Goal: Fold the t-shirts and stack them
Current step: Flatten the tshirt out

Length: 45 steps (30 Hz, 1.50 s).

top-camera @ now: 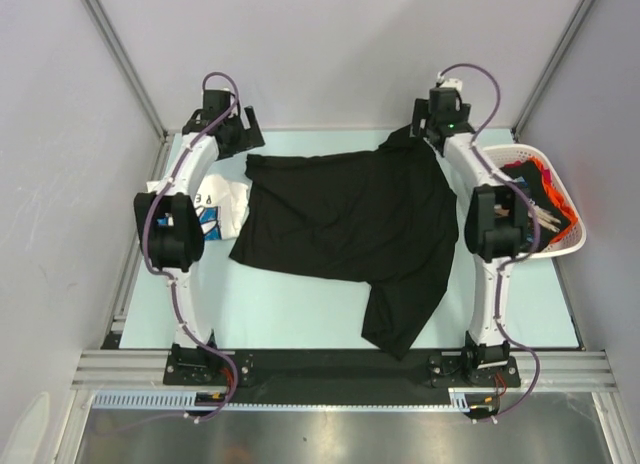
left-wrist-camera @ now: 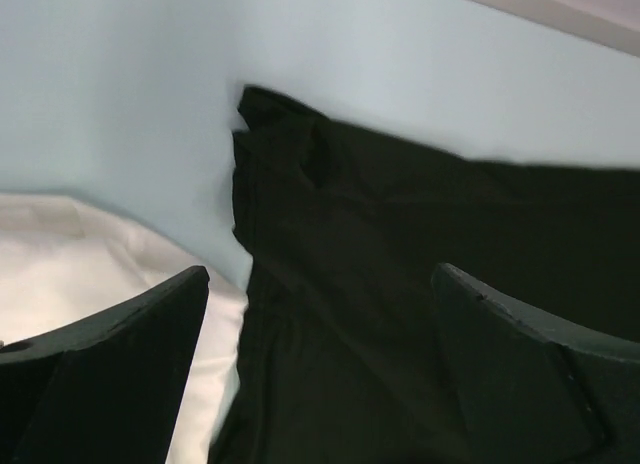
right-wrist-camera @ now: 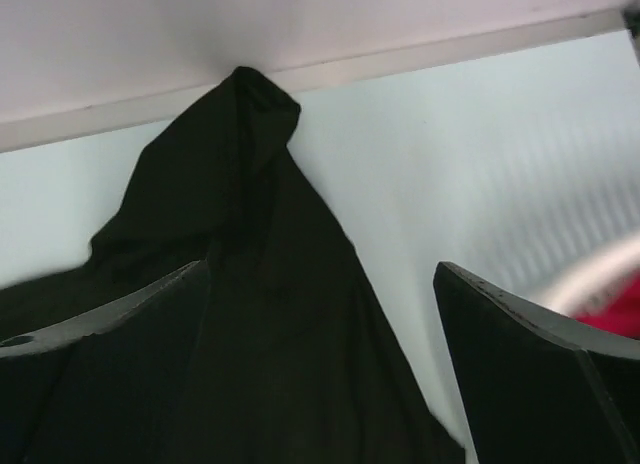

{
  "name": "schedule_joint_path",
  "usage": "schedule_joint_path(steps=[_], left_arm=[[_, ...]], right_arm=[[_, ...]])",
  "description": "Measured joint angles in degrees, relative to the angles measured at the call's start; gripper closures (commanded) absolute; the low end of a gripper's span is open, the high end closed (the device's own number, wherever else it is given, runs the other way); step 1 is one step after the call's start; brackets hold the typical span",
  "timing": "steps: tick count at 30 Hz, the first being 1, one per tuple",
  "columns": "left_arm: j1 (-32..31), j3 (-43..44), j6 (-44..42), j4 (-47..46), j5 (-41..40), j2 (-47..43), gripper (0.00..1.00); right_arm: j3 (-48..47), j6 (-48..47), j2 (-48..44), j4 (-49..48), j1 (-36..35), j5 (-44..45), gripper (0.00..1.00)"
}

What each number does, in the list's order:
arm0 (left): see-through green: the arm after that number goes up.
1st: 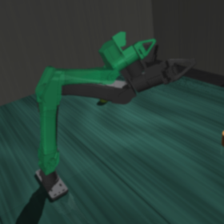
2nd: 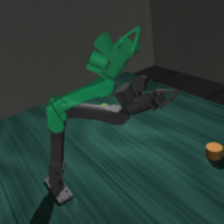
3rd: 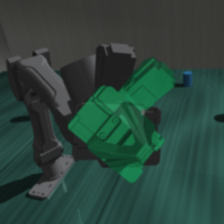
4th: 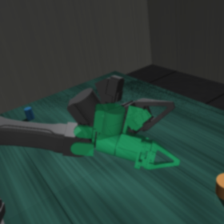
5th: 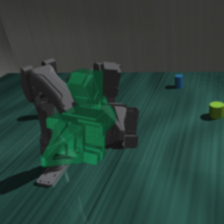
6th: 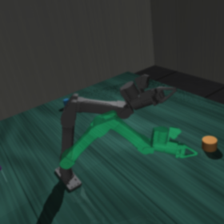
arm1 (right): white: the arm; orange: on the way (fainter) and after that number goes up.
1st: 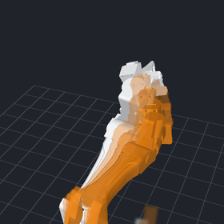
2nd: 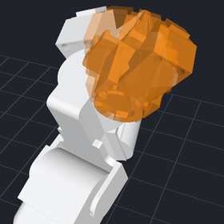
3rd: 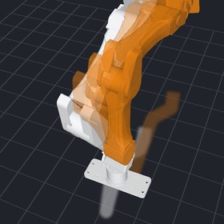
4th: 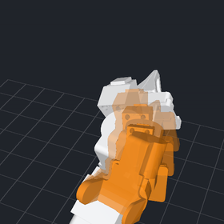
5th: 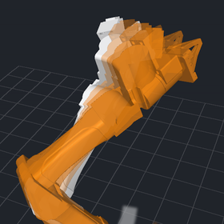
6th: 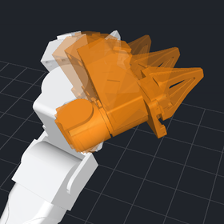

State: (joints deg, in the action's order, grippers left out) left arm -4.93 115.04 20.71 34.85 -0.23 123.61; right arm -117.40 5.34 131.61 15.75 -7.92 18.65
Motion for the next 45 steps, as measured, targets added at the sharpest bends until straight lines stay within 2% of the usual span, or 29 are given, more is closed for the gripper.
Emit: schedule_joint_path(steps=[3,8,12,15,19,25,27,29,30,31,32,45], left_arm=[[0.0,-11.7,0.1,-0.4,2.0,-9.6,0.0],[-0.1,-29.6,0.3,1.2,3.5,-24.1,0.01],[-0.1,-36.2,0.6,5.2,5.7,-26.7,0.0],[-0.1,-40.7,1.5,6.7,8.2,-26.6,0.0],[-0.1,-42.4,2.6,7.9,11.5,-24.6,0.0],[-0.1,-41.9,3.9,8.5,13.4,-18.0,0.0],[-0.1,-41.1,3.9,9.8,12.8,-16.1,0.03],[-0.1,-40.7,4.0,10.6,12.2,-14.9,0.19],[-0.1,-40.6,4.2,11.0,11.7,-14.4,0.39],[-0.1,-40.6,4.6,11.5,11.2,-14.1,0.79],[-0.1,-40.6,5.0,11.9,10.9,-13.7,0.98],[0.3,-41.1,5.4,15.8,11.6,-11.8,1.0]], right_arm=[[8.9,2.4,-11.7,4.8,0.2,-0.2,0.0],[14.1,9.7,-30.3,16.3,1.9,-4.6,0.03],[22.2,14.6,-40.4,24.5,5.1,-14.0,0.04],[29.4,16.8,-41.4,30.1,7.0,-22.6,0.07],[38.9,18.4,-37.0,35.5,8.6,-32.7,0.07],[40.3,19.5,-30.5,38.5,9.0,-40.7,0.08],[39.7,19.2,-29.1,39.5,9.1,-42.0,0.08],[38.7,18.9,-27.8,40.4,9.0,-43.0,0.08],[38.2,18.8,-27.2,40.7,9.1,-43.5,0.08],[37.7,18.6,-26.8,40.8,9.1,-43.8,0.08],[37.0,18.6,-26.4,41.2,9.1,-44.1,0.08],[26.5,16.9,-22.2,44.0,9.2,-45.3,0.09]])
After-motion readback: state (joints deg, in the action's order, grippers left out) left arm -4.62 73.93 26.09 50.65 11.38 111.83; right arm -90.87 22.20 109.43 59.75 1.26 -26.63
